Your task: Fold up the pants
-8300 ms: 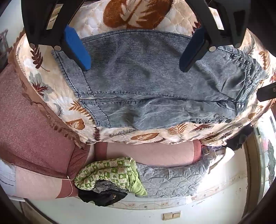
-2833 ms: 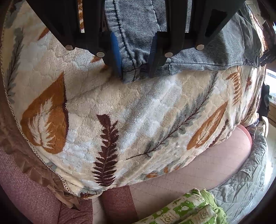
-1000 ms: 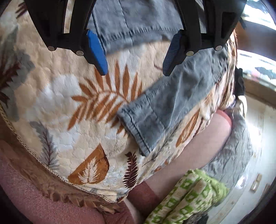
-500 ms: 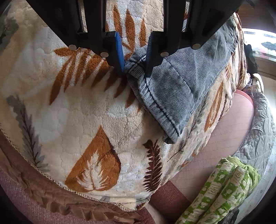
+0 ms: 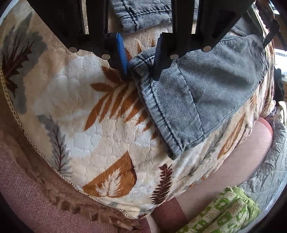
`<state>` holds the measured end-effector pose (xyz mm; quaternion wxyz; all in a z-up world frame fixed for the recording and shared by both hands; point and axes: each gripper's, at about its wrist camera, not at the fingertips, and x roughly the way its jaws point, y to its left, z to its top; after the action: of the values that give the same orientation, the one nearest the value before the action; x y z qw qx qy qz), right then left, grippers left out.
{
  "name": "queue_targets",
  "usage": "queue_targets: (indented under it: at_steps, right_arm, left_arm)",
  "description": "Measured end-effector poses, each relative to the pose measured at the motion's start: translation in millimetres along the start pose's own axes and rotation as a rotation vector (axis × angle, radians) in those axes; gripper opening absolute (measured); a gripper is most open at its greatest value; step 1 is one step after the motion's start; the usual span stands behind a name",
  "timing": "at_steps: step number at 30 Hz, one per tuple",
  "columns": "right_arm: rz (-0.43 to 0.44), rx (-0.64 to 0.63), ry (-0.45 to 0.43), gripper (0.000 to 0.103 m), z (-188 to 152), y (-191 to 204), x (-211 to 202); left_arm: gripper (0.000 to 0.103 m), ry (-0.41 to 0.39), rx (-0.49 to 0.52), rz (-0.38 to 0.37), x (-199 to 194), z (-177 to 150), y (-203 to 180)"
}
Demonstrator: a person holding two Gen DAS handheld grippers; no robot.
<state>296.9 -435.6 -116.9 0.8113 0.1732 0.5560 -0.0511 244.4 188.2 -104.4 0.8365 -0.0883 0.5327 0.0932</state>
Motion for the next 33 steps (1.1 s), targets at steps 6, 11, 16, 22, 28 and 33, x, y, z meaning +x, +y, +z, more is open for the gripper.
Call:
queue_targets:
  at_steps: [6,11,16,22,28,33]
  right_arm:
    - [0.022,-0.097,-0.142,0.037,-14,29,-46]
    - [0.006,-0.114,0.054,0.071,-22,31,4]
    - [0.033,-0.131,-0.013,0.07,-29,43,-20]
    - [-0.004,-0.182,0.011,0.075,-27,62,6]
    - [0.034,-0.194,-0.012,0.076,-31,70,-13]
    - [0.095,-0.161,-0.074,0.078,-37,81,-39]
  left_arm:
    - [0.078,-0.012,0.073,0.1,-8,-18,2]
    - [0.089,0.085,-0.035,0.062,3,-13,19]
    - [0.089,-0.039,-0.005,0.068,-29,-15,19]
    - [0.089,0.068,0.102,0.145,0,-24,0]
    - [0.089,0.0,-0.01,0.079,-28,-21,21]
    - [0.089,-0.055,-0.034,0.063,-44,-25,23]
